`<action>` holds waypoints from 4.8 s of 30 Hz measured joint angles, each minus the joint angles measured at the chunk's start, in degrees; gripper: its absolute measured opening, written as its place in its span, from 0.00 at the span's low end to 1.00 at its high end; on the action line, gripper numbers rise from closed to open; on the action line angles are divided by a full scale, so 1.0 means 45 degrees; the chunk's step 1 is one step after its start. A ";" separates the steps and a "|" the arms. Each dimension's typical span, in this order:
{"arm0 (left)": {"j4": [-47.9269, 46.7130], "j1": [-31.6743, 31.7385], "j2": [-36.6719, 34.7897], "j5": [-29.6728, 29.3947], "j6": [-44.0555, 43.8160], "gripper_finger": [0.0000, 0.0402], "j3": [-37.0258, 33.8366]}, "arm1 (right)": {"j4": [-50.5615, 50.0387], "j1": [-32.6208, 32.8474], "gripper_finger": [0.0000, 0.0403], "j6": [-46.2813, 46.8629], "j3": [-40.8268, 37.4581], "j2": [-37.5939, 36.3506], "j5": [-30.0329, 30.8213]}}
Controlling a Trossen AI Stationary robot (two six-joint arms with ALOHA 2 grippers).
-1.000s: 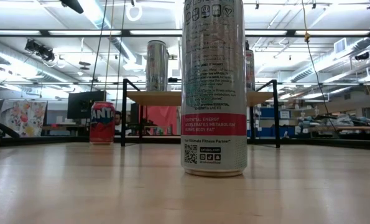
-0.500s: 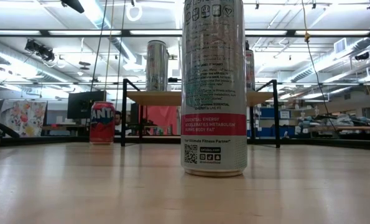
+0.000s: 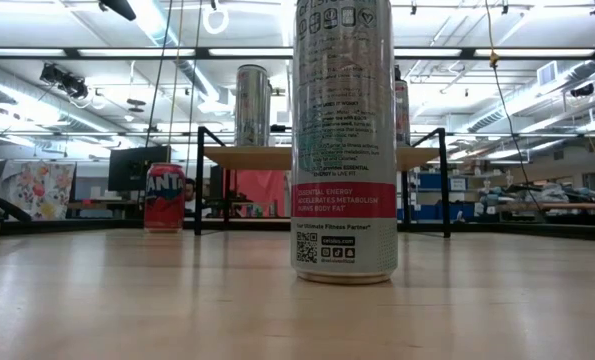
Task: Place canned beverage on shelf
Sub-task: Put the white pink soda can on the shelf aligned with the other white pink soda can
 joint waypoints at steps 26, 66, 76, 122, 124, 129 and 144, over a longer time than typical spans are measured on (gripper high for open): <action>0.0631 0.0000 0.0002 0.0078 -0.0010 0.89 0.0000 | 0.0593 0.3915 0.59 -0.0049 -0.0002 0.3519 -0.0211; 0.1120 -0.0005 0.0002 0.0194 -0.0068 0.89 0.0000 | 0.3327 0.3355 0.94 -0.0553 0.0002 0.4208 -0.0612; 0.1120 -0.0003 0.0002 0.0194 -0.0058 0.89 0.0000 | 0.2942 0.3350 0.93 -0.0029 0.0002 0.5590 -0.0833; 0.1116 -0.0015 -0.0003 0.0418 0.0092 0.89 0.0000 | 0.3557 0.3122 0.80 -0.0588 -0.0095 0.7709 -0.0291; 0.1116 -0.0015 -0.0003 0.0418 0.0092 0.89 0.0000 | 0.3640 0.3112 0.78 -0.0583 -0.0092 0.7709 -0.0291; 0.1116 -0.0015 -0.0003 0.0418 0.0092 0.89 0.0000 | 0.3630 0.3088 0.72 -0.0271 -0.0095 0.7709 -0.0431; 0.1116 -0.0015 -0.0003 0.0423 0.0092 0.89 0.0000 | 0.3640 0.3131 0.68 0.1549 -0.0095 0.7695 0.0384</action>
